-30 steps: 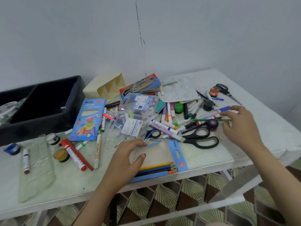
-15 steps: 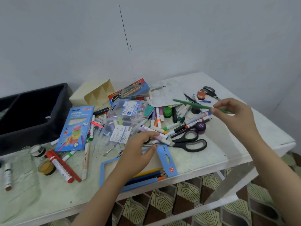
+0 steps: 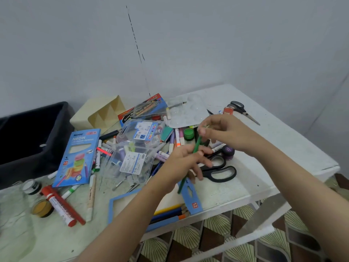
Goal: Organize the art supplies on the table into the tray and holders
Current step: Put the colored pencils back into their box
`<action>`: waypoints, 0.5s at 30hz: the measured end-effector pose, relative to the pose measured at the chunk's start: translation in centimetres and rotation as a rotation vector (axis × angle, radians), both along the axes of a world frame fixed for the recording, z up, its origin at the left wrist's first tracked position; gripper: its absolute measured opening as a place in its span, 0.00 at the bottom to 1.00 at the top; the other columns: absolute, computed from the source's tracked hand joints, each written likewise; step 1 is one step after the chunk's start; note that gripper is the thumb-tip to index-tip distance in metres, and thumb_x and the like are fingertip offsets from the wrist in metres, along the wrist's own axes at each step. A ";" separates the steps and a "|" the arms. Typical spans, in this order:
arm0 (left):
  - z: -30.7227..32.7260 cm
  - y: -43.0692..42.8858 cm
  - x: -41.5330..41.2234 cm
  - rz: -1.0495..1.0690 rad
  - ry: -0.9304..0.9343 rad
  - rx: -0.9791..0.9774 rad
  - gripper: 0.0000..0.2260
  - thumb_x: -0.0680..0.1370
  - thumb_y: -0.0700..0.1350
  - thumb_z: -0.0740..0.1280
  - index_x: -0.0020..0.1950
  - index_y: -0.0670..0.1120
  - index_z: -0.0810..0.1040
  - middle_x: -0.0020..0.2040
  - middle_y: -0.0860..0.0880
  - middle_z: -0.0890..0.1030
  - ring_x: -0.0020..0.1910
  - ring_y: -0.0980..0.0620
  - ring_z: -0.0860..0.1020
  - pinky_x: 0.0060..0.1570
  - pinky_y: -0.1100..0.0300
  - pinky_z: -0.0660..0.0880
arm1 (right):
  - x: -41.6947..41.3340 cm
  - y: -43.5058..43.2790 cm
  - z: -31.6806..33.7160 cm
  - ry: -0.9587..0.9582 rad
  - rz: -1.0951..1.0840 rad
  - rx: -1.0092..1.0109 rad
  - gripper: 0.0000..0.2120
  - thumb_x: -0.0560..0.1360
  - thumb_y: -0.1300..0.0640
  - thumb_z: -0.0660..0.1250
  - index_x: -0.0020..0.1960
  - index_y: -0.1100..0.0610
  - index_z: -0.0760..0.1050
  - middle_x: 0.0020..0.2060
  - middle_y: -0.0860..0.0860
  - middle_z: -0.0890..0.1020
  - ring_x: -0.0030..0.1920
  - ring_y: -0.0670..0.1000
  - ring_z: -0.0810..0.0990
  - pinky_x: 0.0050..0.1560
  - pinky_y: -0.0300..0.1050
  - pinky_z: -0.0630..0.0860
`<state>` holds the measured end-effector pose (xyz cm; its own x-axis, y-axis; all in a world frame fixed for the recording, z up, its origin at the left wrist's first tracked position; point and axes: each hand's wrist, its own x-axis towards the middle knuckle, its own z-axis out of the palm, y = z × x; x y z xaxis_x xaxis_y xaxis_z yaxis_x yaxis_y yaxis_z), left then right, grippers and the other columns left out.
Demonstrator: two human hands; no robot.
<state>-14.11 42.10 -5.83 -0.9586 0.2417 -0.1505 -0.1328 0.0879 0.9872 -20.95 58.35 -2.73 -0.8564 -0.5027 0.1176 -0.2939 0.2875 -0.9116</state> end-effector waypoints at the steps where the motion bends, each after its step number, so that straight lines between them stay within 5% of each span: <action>1: -0.2 0.0 0.0 0.022 -0.044 0.033 0.10 0.81 0.40 0.57 0.51 0.44 0.78 0.33 0.51 0.80 0.22 0.55 0.70 0.22 0.64 0.64 | -0.7 0.2 -0.4 0.025 -0.027 0.055 0.09 0.76 0.51 0.67 0.48 0.56 0.80 0.37 0.53 0.83 0.37 0.49 0.79 0.41 0.38 0.74; 4: -0.9 -0.5 -0.1 0.105 -0.127 0.163 0.10 0.81 0.40 0.56 0.48 0.42 0.77 0.31 0.51 0.75 0.20 0.57 0.64 0.21 0.67 0.59 | -3.5 1.9 -2.5 0.254 -0.317 0.457 0.09 0.76 0.50 0.63 0.48 0.51 0.80 0.43 0.49 0.81 0.46 0.51 0.78 0.44 0.43 0.71; 7: -1.1 -1.1 0.1 0.202 -0.176 0.292 0.11 0.81 0.40 0.55 0.49 0.41 0.77 0.32 0.50 0.79 0.23 0.55 0.70 0.22 0.65 0.66 | -5.8 3.7 -4.6 0.325 -0.579 0.801 0.10 0.74 0.53 0.63 0.52 0.53 0.80 0.50 0.54 0.80 0.52 0.57 0.76 0.50 0.47 0.69; 15: -1.4 -2.0 -0.3 0.311 -0.236 0.467 0.13 0.82 0.42 0.54 0.52 0.40 0.77 0.41 0.45 0.84 0.34 0.51 0.81 0.33 0.61 0.79 | -7.5 3.3 -6.0 0.298 -0.685 0.850 0.08 0.73 0.50 0.67 0.46 0.51 0.83 0.47 0.55 0.79 0.53 0.58 0.72 0.48 0.47 0.61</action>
